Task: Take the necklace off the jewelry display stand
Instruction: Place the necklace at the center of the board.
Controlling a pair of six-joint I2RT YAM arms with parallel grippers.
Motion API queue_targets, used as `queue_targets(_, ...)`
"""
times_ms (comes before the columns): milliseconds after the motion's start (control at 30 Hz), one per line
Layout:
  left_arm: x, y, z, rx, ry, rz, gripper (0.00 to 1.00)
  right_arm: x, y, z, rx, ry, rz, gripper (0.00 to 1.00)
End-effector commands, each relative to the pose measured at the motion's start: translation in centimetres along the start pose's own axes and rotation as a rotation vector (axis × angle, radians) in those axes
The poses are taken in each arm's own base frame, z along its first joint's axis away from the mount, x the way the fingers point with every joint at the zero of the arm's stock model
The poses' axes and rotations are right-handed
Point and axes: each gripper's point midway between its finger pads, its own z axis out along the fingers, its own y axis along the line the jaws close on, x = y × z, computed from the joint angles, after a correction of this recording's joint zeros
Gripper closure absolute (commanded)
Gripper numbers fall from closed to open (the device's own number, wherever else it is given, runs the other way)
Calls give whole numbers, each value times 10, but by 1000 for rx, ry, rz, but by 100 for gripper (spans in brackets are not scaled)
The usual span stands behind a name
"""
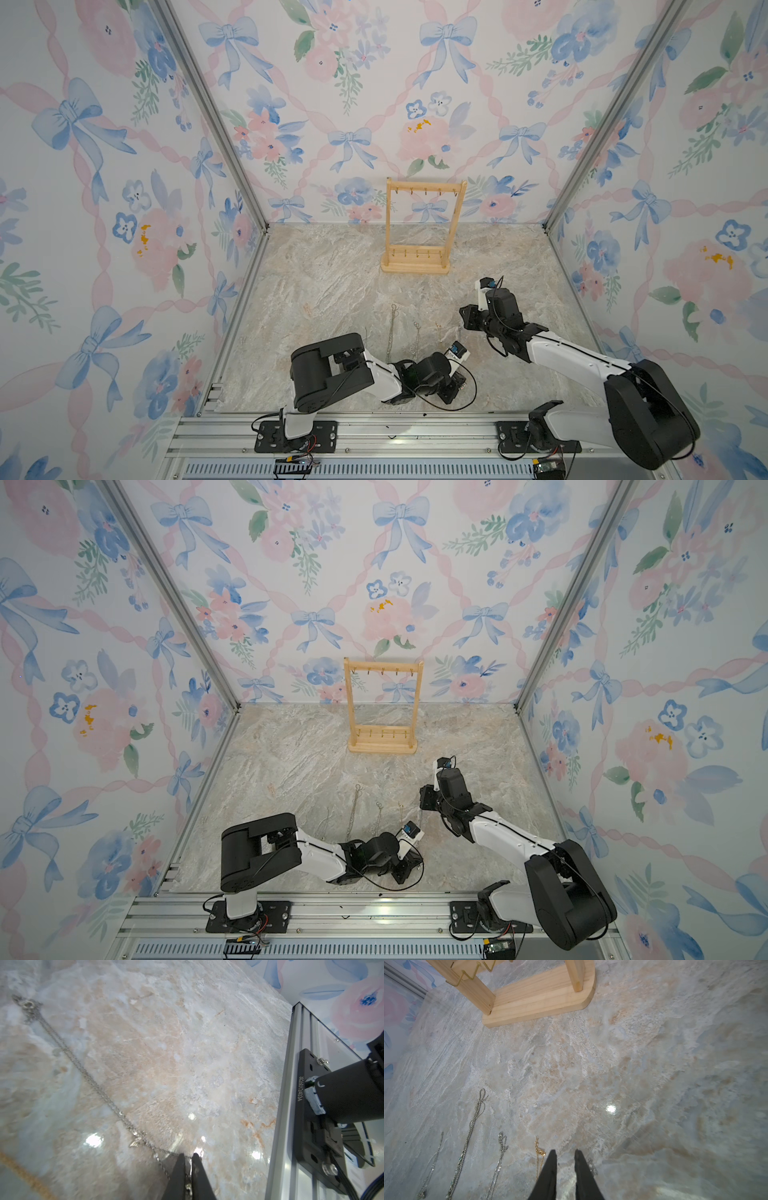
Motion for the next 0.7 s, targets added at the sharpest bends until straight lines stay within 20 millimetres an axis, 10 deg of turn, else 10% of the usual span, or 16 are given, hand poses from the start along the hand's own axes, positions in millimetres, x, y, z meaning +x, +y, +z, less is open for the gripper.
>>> queue_targets(0, -17, -4, -5, -14, -23, 37, 89, 3, -6, 1, -5, -23, 13, 80)
queue_targets(667, -32, -11, -22, -16, -50, 38, 85, 7, -6, -5, -23, -41, -17, 79)
